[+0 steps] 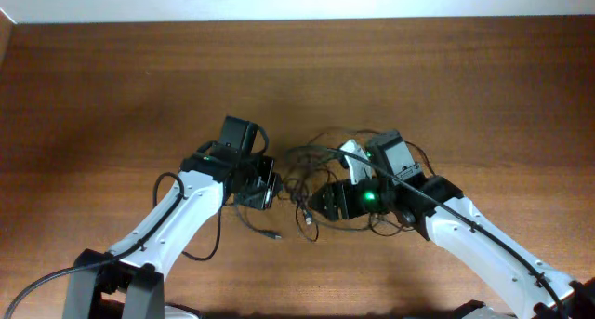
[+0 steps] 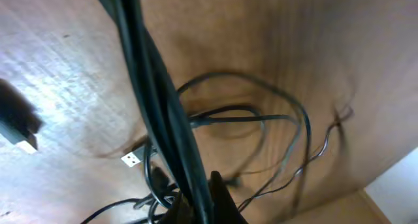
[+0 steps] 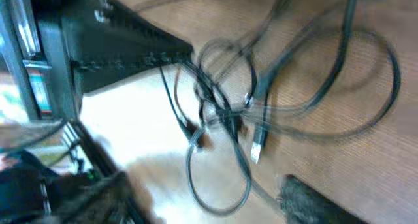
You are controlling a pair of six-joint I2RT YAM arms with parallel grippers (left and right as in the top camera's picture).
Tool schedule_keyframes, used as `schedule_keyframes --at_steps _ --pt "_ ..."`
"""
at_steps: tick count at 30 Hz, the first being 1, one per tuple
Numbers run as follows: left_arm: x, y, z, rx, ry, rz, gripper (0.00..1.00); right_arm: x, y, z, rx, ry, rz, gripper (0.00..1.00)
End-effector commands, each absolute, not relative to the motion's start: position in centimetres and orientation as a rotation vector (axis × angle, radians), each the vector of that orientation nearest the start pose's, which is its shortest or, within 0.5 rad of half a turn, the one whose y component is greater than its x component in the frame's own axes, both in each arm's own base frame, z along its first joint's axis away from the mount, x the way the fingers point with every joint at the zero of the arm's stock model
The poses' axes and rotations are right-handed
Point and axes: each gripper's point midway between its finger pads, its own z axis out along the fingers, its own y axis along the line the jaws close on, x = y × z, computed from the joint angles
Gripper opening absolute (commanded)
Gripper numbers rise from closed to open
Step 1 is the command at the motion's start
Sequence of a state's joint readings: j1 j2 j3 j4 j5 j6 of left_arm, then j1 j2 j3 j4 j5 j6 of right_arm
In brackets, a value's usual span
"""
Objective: Untangle cables
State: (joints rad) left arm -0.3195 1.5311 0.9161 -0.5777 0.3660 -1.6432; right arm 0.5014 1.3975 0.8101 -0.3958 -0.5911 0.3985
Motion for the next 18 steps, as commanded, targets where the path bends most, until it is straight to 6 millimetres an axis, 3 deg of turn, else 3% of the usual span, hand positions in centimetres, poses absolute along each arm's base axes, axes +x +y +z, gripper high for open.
schedule_keyframes --at_steps 1,3,6,11,14,18 --pt "30.0 -15.9 6.4 -1.839 2.501 -0.810 0.00 23.9 23.9 10.6 -0.140 2.748 1.119 0.79" --pt "30.0 -15.9 6.4 -1.839 2.501 -0.810 0.00 23.7 23.9 10.5 -0.059 2.777 1.130 0.78" --pt "30.0 -15.9 6.5 -1.827 2.509 -0.811 0.00 23.9 23.9 9.1 0.158 2.836 1.045 0.61" --pt "29.8 -16.0 6.5 -1.801 2.533 -0.817 0.00 24.4 27.3 6.9 0.276 2.848 1.076 0.51" --pt "29.6 -16.1 6.4 -1.774 2.557 -0.816 0.00 25.3 27.8 5.7 0.430 2.849 1.093 0.32" --pt "29.4 -16.5 6.6 -1.779 2.576 -0.842 0.00 26.9 27.2 4.9 0.576 2.798 1.024 0.31"
